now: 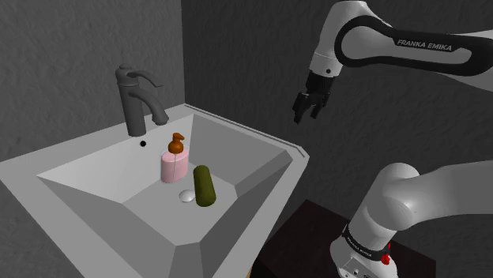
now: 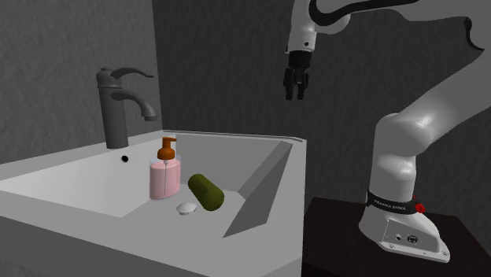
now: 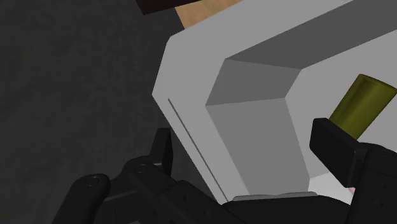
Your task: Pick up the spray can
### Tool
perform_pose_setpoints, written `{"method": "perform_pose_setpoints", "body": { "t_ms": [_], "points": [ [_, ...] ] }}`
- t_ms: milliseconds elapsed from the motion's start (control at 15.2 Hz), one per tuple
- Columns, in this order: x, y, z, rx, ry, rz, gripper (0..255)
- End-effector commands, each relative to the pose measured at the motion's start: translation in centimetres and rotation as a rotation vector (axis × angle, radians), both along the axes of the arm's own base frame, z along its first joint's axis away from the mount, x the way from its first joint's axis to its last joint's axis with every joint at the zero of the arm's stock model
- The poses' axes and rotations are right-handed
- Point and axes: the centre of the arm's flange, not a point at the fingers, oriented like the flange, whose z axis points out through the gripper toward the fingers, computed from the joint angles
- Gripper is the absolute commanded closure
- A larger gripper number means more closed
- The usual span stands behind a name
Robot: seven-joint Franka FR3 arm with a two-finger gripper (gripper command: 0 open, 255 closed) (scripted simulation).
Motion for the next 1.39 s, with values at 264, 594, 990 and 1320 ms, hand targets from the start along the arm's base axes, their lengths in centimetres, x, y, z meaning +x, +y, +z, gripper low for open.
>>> {"method": "perform_pose_setpoints", "body": {
  "t_ms": [264, 594, 990, 1320],
  "points": [
    [3.0, 3.8, -2.8, -0.008, 0.023, -0.043, 0],
    [6.8, 8.4, -6.4, -0.018, 0.051, -0.097, 0],
    [11.6, 13.5, -10.9, -0.03, 0.086, -0.162, 0],
    [15.8, 17.5, -14.9, -0.04, 0.114, -0.216, 0]
  ]
}}
